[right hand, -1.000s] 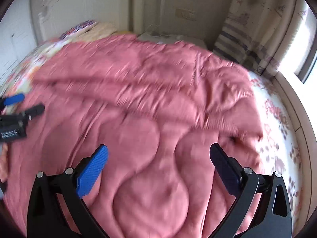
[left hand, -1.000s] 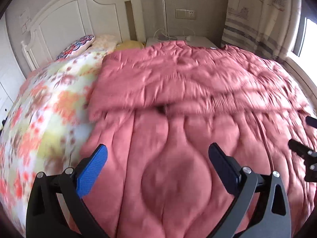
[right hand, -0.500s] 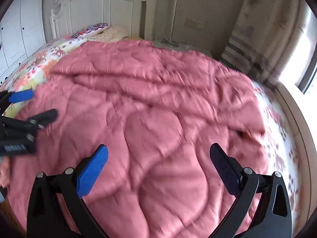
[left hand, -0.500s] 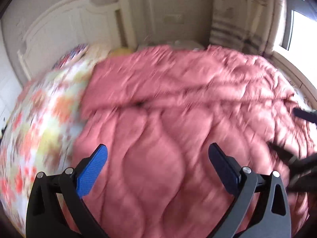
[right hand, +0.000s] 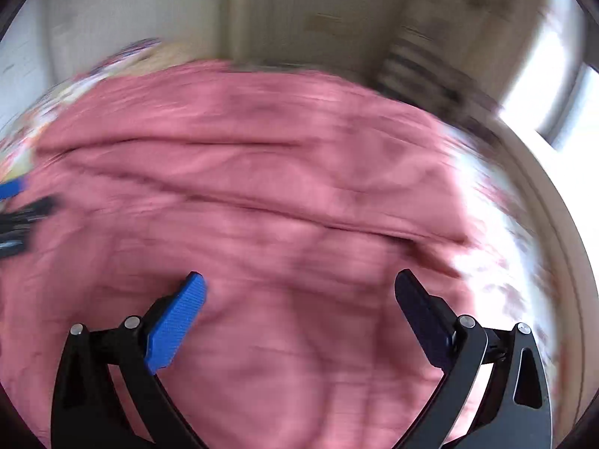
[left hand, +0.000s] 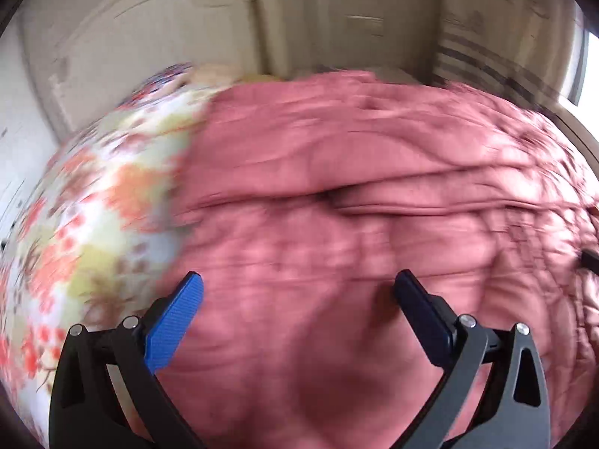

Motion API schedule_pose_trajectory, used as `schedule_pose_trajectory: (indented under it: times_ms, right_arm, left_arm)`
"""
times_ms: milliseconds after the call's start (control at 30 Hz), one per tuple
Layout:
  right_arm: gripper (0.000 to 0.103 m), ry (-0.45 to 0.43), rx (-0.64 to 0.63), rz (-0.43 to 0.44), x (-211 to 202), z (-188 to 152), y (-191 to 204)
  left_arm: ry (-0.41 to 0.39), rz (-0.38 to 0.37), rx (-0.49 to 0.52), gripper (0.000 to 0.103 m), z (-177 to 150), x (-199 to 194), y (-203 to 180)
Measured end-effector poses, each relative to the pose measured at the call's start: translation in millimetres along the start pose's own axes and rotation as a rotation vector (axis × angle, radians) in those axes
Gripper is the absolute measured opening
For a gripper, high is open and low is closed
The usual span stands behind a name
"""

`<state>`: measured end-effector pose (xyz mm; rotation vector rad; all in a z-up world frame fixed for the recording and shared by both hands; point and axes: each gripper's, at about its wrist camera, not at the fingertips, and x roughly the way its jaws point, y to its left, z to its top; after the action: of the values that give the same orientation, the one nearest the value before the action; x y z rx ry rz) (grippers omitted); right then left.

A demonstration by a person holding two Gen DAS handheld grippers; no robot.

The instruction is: Fold large clothes

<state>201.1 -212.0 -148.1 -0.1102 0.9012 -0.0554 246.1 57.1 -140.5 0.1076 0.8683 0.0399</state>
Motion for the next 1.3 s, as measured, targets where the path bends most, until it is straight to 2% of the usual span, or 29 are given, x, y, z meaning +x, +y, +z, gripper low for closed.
schedule_pose_trajectory:
  times_ms: [67, 100, 133, 167, 200, 233, 267, 367, 433, 467, 567, 600, 633, 667, 767, 833, 933, 1000, 1033, 1100, 1167, 1200, 1300]
  right_arm:
    - [0.098, 0.034, 0.077, -0.043, 7.6, -9.0, -28.0]
    - [0.098, 0.056, 0.116, -0.034, 12.6, -14.4, -40.2]
    - [0.098, 0.071, 0.181, 0.035, 15.7, -20.7, -52.3]
    - [0.098, 0.079, 0.215, 0.053, 15.4, -23.7, -57.6]
    - [0.098, 0.071, 0.215, 0.035, 11.5, -23.9, -56.9]
    - [0.098, 0.051, 0.185, -0.006, 3.0, -23.2, -50.2]
    - [0.098, 0.035, 0.157, -0.011, -3.9, -22.5, -40.8]
    - [0.098, -0.040, 0.072, 0.037, -32.9, -24.1, -1.7]
    - [0.099, -0.046, 0.010, 0.077, -40.7, -26.3, 23.8]
    - [0.099, -0.047, -0.039, 0.069, -43.4, -29.2, 39.6]
    - [0.099, -0.061, -0.138, -0.004, -46.7, -41.6, 63.1]
    - [0.099, -0.054, -0.155, -0.040, -45.1, -46.4, 63.8]
    - [0.099, -0.050, -0.145, -0.108, -39.4, -45.2, 51.0]
    - [0.099, -0.034, -0.082, -0.162, -33.4, -42.4, 28.9]
    - [0.098, 0.016, 0.136, -0.154, -22.6, -42.8, -36.3]
    - [0.098, 0.028, 0.219, -0.165, -21.2, -48.5, -65.9]
    - [0.098, 0.012, 0.235, -0.166, -28.1, -54.1, -75.3]
    - [0.098, -0.037, 0.228, -0.204, -40.7, -51.8, -68.7]
    - [0.098, -0.091, 0.225, -0.211, -55.3, -50.6, -62.1]
    - [0.098, -0.165, 0.180, -0.125, -81.9, -50.8, -33.2]
    - [0.098, -0.176, -0.004, 0.023, -96.5, -49.7, 28.2]
    - [0.098, -0.159, -0.087, 0.092, -97.6, -51.3, 55.9]
    - [0.098, -0.048, -0.168, 0.237, -84.8, -65.0, 105.6]
  left_arm:
    - [0.038, 0.018, -0.055, 0.101, -5.7, 9.2, 22.7]
    - [0.052, -0.001, -0.073, 0.101, -4.6, 11.3, 30.2]
    - [0.055, -0.017, -0.097, 0.101, -3.8, 12.0, 35.1]
    - [0.050, 0.008, -0.103, 0.101, -2.5, 11.2, 34.7]
    - [0.040, 0.030, -0.093, 0.101, -1.3, 8.3, 29.4]
    - [0.031, 0.029, -0.085, 0.101, -0.7, 4.9, 24.1]
    - [0.014, -0.003, -0.074, 0.101, -1.1, -2.9, 14.3]
    - [-0.037, -0.074, -0.020, 0.101, -5.7, -27.1, -17.7]
    - [-0.045, -0.124, 0.048, 0.101, -11.5, -38.4, -48.6]
    - [-0.035, -0.136, 0.082, 0.101, -15.5, -39.4, -60.5]
    - [-0.005, -0.110, 0.178, 0.101, -32.6, -30.7, -92.1]
    - [0.001, -0.106, 0.182, 0.101, -36.4, -26.3, -94.0]
    - [0.010, -0.130, 0.157, 0.101, -35.9, -23.3, -89.9]
    - [0.018, -0.142, 0.126, 0.101, -34.3, -21.9, -83.2]
    - [0.032, -0.111, 0.118, 0.101, -32.9, -13.7, -68.2]
    - [0.035, -0.118, 0.101, 0.101, -33.7, -11.1, -54.5]
    - [0.023, -0.073, 0.064, 0.101, -38.1, -14.9, -25.6]
    - [0.002, -0.020, -0.028, 0.101, -39.3, -26.3, 0.4]
    - [-0.016, -0.011, -0.078, 0.101, -37.8, -31.4, 11.4]
    - [-0.049, -0.054, -0.127, 0.101, -32.8, -44.7, 14.7]
    - [-0.066, -0.088, -0.082, 0.101, -32.1, -53.1, -1.7]
    - [-0.069, -0.107, -0.043, 0.101, -32.9, -55.8, -10.9]
    - [-0.032, -0.160, 0.069, 0.101, -48.2, -50.3, -42.9]
